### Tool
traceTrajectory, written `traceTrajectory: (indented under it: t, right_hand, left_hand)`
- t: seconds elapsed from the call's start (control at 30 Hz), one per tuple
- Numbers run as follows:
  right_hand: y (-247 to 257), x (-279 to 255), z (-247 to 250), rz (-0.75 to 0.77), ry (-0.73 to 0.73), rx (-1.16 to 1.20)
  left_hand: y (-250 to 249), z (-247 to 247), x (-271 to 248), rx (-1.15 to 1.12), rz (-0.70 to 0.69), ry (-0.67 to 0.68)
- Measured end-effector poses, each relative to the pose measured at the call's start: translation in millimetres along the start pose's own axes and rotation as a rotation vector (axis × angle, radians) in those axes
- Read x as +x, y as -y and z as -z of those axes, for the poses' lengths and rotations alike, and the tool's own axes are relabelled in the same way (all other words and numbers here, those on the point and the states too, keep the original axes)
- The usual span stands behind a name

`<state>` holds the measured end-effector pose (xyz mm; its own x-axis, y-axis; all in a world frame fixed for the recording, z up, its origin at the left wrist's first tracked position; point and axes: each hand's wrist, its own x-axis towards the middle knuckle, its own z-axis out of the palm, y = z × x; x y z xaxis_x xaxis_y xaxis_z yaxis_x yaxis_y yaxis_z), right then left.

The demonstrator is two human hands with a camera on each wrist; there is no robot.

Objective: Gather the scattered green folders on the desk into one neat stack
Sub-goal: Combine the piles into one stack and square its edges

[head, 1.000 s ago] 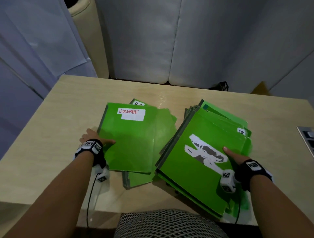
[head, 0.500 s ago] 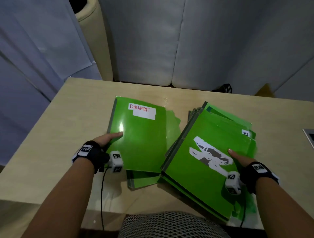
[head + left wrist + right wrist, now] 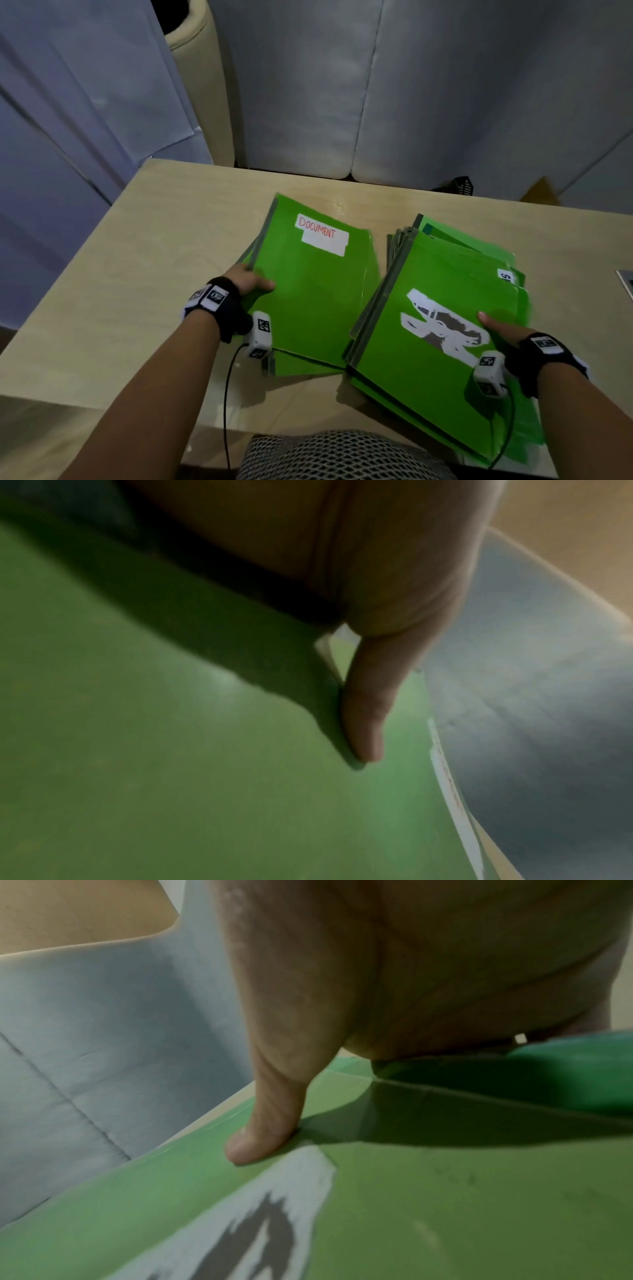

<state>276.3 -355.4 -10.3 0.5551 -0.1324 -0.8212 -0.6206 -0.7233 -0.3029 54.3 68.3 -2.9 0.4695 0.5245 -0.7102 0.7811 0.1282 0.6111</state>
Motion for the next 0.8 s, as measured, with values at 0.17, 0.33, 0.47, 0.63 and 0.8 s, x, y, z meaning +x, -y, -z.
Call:
traceTrajectory:
  t: [0.17, 0.33, 0.47, 0.63, 0.8]
  right_hand:
    - [-7, -2, 5, -0.021, -0.043, 0.034]
    - [-12, 11, 4, 0.013, -0.072, 0.074]
    - [-15, 32, 6, 0.02, -0.106, 0.045]
    - [-10, 33, 8, 0.017, -0.105, -0.024]
    - [-6, 43, 5, 0.088, -0.144, 0.06]
  left_hand:
    - [-70, -7, 0, 0.124, -0.22, -0.131]
    - [-88, 10, 22, 0.325, -0.168, -0.222]
    - [-42, 17, 49, 0.433, -0.01, -0.208]
    - [-17, 5, 41, 0.443, 0.004, -0.192]
    - [-25, -1, 29, 0.304, -0.011, -0.112]
